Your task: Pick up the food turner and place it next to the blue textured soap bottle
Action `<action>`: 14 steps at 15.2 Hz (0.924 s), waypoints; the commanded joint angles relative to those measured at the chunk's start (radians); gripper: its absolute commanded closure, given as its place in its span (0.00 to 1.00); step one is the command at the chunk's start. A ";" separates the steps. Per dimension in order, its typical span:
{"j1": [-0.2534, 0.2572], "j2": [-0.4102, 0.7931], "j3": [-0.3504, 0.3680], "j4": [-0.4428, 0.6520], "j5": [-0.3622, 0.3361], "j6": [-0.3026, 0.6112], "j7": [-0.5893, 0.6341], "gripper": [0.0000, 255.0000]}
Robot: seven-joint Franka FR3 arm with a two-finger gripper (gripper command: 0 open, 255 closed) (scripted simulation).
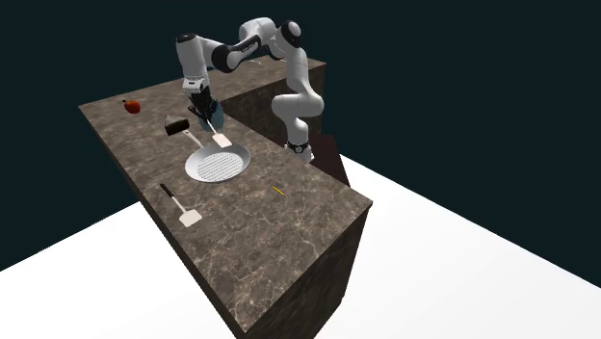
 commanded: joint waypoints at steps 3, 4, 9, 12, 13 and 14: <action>-0.001 -0.002 -0.034 -0.042 -0.026 0.046 0.010 1.00; -0.001 -0.001 -0.043 -0.051 -0.032 0.058 0.013 1.00; 0.002 0.003 -0.090 -0.097 -0.066 0.116 0.026 1.00; 0.006 0.008 -0.121 -0.122 -0.088 0.151 0.034 1.00; 0.008 0.010 -0.132 -0.130 -0.095 0.163 0.037 1.00; 0.010 0.012 -0.143 -0.137 -0.103 0.175 0.040 1.00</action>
